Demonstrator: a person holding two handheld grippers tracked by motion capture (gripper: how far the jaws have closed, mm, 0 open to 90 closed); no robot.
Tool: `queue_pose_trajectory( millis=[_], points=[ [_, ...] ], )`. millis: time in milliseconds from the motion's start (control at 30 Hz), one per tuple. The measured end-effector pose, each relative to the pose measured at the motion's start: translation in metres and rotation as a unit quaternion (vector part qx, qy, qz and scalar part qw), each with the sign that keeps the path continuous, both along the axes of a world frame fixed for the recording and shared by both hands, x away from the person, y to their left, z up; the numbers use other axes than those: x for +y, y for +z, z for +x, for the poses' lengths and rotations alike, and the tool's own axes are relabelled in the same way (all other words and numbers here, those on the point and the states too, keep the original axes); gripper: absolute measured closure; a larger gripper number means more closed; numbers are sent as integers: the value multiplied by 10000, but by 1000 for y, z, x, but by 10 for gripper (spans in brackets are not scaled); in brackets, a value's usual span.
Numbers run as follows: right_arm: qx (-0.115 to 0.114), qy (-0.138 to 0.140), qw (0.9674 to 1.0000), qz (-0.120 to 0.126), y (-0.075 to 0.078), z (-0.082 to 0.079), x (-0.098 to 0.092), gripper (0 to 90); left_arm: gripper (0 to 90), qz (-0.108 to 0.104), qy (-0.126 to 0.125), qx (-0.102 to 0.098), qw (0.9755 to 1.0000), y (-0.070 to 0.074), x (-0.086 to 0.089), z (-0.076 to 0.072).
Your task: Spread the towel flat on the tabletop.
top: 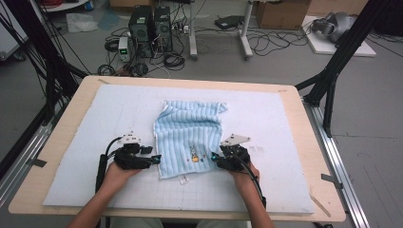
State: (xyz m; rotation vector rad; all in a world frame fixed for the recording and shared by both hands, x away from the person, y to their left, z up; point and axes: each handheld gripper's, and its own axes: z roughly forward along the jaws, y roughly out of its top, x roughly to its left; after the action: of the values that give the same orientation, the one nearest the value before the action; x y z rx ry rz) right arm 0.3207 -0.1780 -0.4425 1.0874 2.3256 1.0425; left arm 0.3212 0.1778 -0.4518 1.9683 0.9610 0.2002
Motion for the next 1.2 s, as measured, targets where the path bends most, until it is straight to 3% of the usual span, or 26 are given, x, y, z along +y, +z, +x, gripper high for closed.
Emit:
queue_pose_trajectory(
  millis=[67,133,200,267,333,400,433,467,500,533,600,667,733,867,1000,1133,1200],
  points=[
    [154,-76,9999,24,-5,5,0,501,443,185,-13,-130,9997,1,-5,0],
    [177,-135,9996,179,-7,7,1,559,505,434,-6,-304,9986,1,-10,-3],
    [207,-19,9995,224,-6,6,2,702,653,597,12,-445,9972,1,-13,-5],
    [279,32,9992,297,-6,5,2,795,849,570,-83,-439,9974,1,-13,-5],
    [244,15,9993,269,-5,6,2,814,868,616,-55,-446,9971,2,-11,-5],
    [40,-132,9999,49,-3,6,-1,824,870,650,79,-406,9970,4,-4,-2],
    [31,-252,9997,10,-2,7,-4,825,871,548,144,-363,9977,3,1,0],
    [-35,-302,9995,-54,-2,8,-7,828,900,666,258,-395,9967,3,6,2],
    [-172,-458,9982,-352,-2,8,-6,828,897,774,329,-453,9954,3,11,4],
    [-286,-520,9967,-560,-2,9,-6,826,897,740,426,-423,9955,3,17,6],
    [-177,-617,9975,-295,-3,12,-10,787,889,502,629,-408,9959,4,26,6],
    [-67,-597,9982,-37,-2,12,-13,633,764,250,633,-337,9971,7,29,5],
    [-202,-667,9976,28,3,9,-17,590,681,120,555,-323,9979,8,27,4],
    [-506,-724,9958,248,17,1,-31,577,550,-151,258,-197,9994,7,18,-1],
    [-576,-661,9957,286,21,-9,-43,564,483,-175,-187,-195,9995,6,-1,-7],
    [-517,-700,9959,226,17,-17,-54,557,451,-64,-581,-127,9982,2,-18,-11],
    [-444,-752,9957,303,16,-18,-58,550,444,133,-787,-161,9967,1,-25,-13]
  ],
)
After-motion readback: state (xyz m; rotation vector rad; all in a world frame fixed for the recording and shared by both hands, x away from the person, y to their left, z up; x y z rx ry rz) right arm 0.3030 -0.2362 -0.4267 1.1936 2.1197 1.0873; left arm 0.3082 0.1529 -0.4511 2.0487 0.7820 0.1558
